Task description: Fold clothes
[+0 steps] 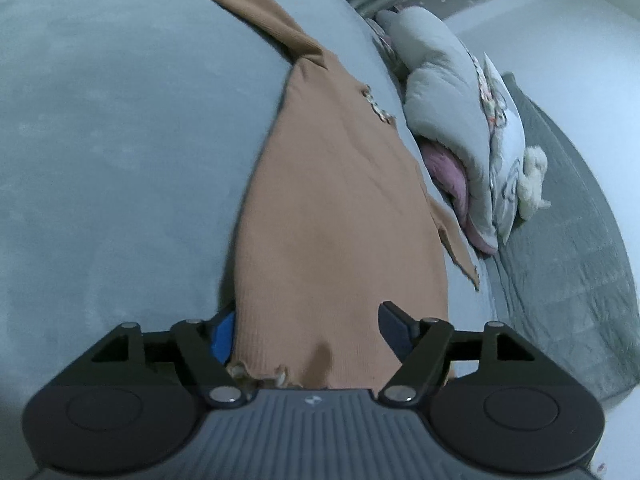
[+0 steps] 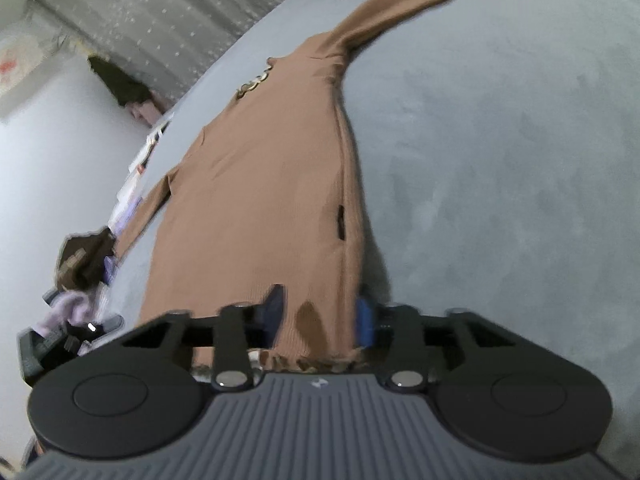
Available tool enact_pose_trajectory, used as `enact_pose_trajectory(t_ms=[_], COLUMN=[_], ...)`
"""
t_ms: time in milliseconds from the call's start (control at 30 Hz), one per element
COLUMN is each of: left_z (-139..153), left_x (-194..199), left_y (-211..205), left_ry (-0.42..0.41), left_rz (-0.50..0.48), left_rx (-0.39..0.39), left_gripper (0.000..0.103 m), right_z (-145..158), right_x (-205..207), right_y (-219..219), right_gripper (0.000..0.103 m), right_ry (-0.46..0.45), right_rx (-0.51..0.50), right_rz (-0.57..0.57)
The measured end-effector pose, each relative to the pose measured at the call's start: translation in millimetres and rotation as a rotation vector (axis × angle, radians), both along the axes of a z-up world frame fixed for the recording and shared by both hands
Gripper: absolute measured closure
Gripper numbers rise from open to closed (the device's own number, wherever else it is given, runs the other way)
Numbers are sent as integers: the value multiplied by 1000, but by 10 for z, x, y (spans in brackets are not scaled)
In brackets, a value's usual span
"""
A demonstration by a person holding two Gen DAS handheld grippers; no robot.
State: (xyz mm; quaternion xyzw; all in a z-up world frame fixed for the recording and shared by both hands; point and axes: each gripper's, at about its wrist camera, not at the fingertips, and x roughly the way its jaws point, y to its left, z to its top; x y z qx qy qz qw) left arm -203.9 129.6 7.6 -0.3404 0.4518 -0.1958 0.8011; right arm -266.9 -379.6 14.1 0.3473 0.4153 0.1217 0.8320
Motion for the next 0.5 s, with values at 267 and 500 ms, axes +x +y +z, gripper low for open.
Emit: enact_pose_trajectory(t_ms=[267,500], left_z=[145,394], left_x=[-74,-192], left_y=[-50,115], left_ry=[-30,-103], left_rz=[-30,-45], left_rx=[-5,-118], left_gripper=[96,96], right_z=[139,433], right_x=[-112,-320], right_y=[49,-63], right_gripper=[95,95], right_ry=[-67,-189], right_rx=[-3,48], right_rz=[-2,-23])
